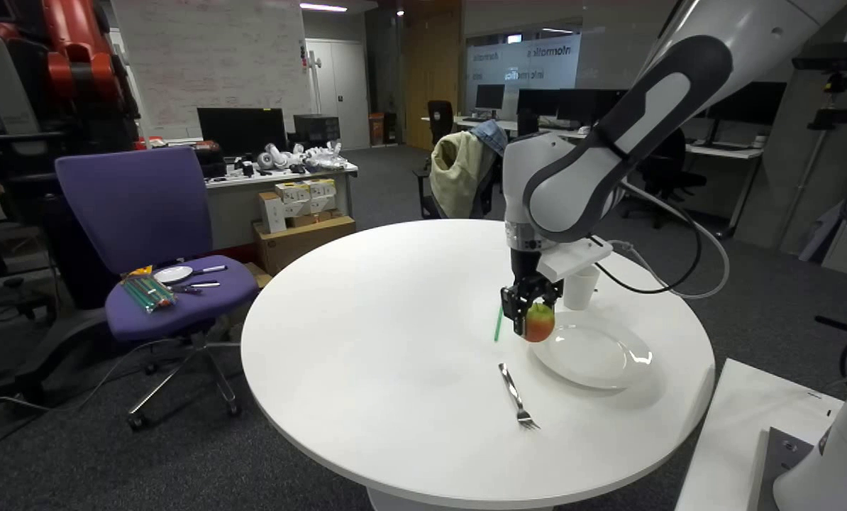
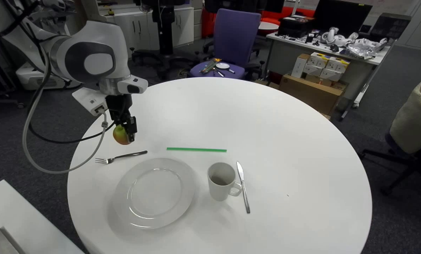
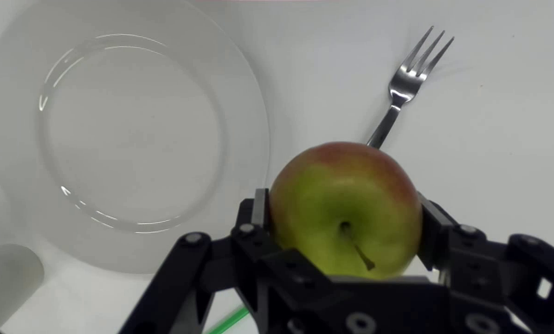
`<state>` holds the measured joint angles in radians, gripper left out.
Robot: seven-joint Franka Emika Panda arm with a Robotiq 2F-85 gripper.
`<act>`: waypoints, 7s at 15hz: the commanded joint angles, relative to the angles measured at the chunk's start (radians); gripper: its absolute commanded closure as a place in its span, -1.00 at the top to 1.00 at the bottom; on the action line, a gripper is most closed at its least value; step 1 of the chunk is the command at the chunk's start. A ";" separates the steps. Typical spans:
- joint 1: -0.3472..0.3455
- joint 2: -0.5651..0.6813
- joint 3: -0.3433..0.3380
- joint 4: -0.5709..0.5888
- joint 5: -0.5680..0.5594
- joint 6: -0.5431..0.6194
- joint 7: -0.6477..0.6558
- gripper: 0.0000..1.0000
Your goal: Put the objects on the table on the plate
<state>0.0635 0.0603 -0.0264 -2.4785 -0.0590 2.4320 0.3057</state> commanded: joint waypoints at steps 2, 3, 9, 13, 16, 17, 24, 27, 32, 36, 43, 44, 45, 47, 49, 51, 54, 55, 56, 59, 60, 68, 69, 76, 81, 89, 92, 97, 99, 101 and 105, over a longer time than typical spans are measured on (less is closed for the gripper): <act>-0.059 -0.132 -0.015 -0.085 0.001 0.012 -0.043 -0.02; -0.071 -0.137 -0.019 -0.086 -0.007 0.009 -0.035 -0.02; -0.127 -0.080 -0.050 -0.052 -0.015 0.002 -0.001 -0.02; -0.137 -0.034 -0.063 -0.038 -0.025 -0.005 0.018 -0.02; -0.140 0.008 -0.073 -0.026 -0.048 -0.005 0.050 -0.02; -0.139 0.022 -0.077 -0.022 -0.051 -0.003 0.058 -0.02; -0.133 0.120 -0.109 0.040 -0.037 -0.007 0.067 -0.02; -0.131 0.156 -0.125 0.065 -0.037 -0.010 0.075 -0.02; -0.123 0.205 -0.146 0.098 -0.041 -0.015 0.094 -0.02; -0.123 0.216 -0.152 0.095 -0.039 -0.020 0.078 -0.02; -0.129 0.233 -0.177 0.083 -0.043 -0.017 0.081 -0.02; -0.129 0.237 -0.181 0.082 -0.042 -0.017 0.081 -0.02; -0.129 0.241 -0.184 0.082 -0.040 -0.016 0.080 -0.02; -0.128 0.246 -0.187 0.083 -0.038 -0.016 0.080 -0.02; -0.123 0.255 -0.189 0.085 -0.042 -0.017 0.085 -0.02; -0.122 0.264 -0.190 0.086 -0.041 -0.017 0.085 -0.02; -0.122 0.284 -0.192 0.094 -0.039 -0.015 0.089 -0.02; -0.122 0.290 -0.193 0.096 -0.039 -0.015 0.090 -0.02; -0.124 0.296 -0.194 0.098 -0.037 -0.015 0.088 -0.02; -0.125 0.308 -0.201 0.102 -0.035 -0.014 0.088 -0.02; -0.125 0.311 -0.203 0.105 -0.034 -0.015 0.088 -0.02; -0.120 0.311 -0.207 0.112 -0.038 -0.013 0.098 -0.02; -0.120 0.310 -0.208 0.112 -0.038 -0.012 0.099 -0.02; -0.120 0.308 -0.210 0.118 -0.039 -0.012 0.099 -0.02; -0.123 0.319 -0.210 0.129 -0.034 -0.014 0.099 -0.02; -0.119 0.337 -0.215 0.153 -0.035 -0.017 0.110 0.90; -0.117 0.343 -0.216 0.161 -0.035 -0.018 0.114 1.00; -0.113 0.331 -0.211 0.163 -0.028 -0.017 0.116 1.00; -0.117 0.283 -0.188 0.141 -0.002 -0.009 0.087 1.00; -0.129 0.206 -0.136 0.104 0.063 0.001 0.013 1.00; -0.091 0.069 -0.077 0.064 0.084 0.001 -0.011 1.00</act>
<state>-0.0496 0.2725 -0.1345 -2.3393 0.0096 2.4311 0.3237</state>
